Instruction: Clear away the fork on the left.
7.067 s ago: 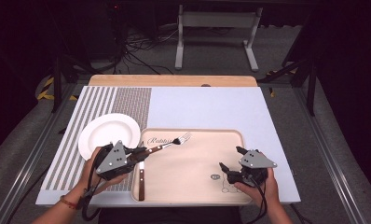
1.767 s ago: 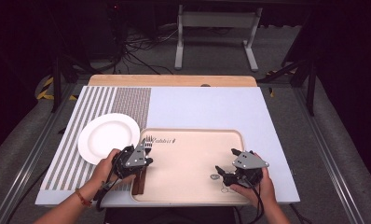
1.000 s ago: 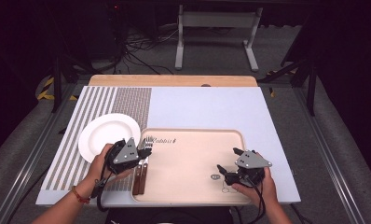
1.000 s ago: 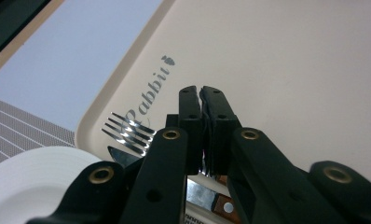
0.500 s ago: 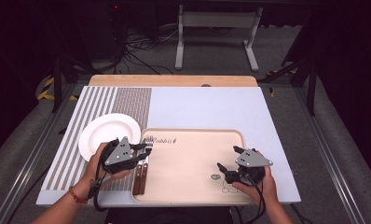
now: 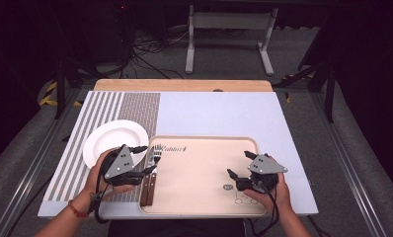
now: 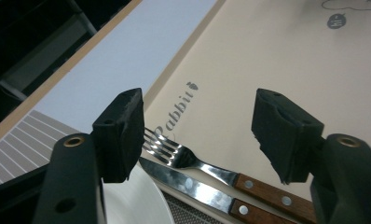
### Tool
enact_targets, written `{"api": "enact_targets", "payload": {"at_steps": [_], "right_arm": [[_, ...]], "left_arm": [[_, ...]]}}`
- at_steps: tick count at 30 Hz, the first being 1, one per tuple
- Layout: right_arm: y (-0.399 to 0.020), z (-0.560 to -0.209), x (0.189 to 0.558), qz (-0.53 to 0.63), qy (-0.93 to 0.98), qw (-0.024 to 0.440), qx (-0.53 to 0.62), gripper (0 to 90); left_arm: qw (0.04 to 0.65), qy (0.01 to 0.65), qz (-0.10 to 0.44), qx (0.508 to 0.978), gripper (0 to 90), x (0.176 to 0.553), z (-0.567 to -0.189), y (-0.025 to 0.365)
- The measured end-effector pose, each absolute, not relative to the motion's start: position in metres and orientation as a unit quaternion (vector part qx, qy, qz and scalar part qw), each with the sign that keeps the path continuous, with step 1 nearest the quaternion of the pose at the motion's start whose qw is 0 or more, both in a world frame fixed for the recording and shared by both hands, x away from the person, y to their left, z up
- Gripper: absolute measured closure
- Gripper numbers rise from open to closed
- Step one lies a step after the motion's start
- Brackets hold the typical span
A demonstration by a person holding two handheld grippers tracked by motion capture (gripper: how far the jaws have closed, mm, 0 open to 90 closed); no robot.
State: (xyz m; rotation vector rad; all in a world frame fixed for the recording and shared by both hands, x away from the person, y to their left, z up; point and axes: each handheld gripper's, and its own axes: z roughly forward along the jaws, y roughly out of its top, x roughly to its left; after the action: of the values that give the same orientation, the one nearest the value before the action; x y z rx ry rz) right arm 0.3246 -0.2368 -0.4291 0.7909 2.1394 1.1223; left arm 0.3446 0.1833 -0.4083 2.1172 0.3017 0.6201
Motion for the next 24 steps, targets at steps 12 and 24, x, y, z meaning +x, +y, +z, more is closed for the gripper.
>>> {"api": "enact_targets", "payload": {"at_steps": [12, 24], "right_arm": [[-0.233, -0.426, 0.329, 0.429, 0.803, 0.294, 0.291, 18.7], [-0.23, -0.427, 0.329, 0.43, 0.805, 0.288, 0.29, 18.8]], "left_arm": [[0.436, 0.13, 0.264, 0.85, 11.4, 0.339, -0.409, 0.193], [0.425, 0.154, 0.288, 0.844, 9.8, 0.33, -0.415, 0.22]]}}
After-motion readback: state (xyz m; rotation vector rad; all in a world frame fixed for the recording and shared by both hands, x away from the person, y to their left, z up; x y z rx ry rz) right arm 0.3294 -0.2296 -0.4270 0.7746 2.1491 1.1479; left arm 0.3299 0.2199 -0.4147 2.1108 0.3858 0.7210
